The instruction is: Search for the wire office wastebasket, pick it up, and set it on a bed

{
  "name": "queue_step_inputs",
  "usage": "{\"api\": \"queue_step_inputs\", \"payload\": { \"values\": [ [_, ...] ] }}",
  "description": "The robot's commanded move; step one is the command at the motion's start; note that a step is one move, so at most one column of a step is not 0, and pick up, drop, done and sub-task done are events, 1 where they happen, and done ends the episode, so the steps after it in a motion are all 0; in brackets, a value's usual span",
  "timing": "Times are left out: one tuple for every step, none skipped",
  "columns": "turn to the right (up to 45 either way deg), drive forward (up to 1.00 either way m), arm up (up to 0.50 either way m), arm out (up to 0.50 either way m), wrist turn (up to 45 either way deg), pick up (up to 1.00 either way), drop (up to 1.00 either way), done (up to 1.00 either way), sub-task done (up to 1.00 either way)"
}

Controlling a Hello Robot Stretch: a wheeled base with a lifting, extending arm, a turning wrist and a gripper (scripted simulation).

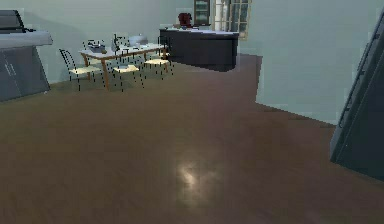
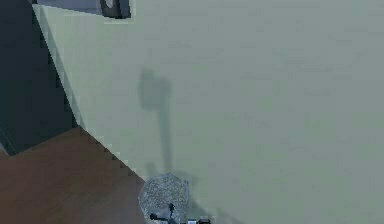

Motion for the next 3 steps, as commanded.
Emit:
{"api": "queue_step_inputs", "payload": {
  "values": [
    [0.0, 0.0, 0.5, 0.0, 0.0, 0.0, 0.0, 0.0, 0.0],
    [0.0, 0.0, 0.14, 0.0, 0.0, 0.0, 0.0, 0.0, 0.0],
    [0.0, 0.0, 0.0, 0.0, -45.0, 0.0, 0.0, 0.0, 0.0]
  ]
}}
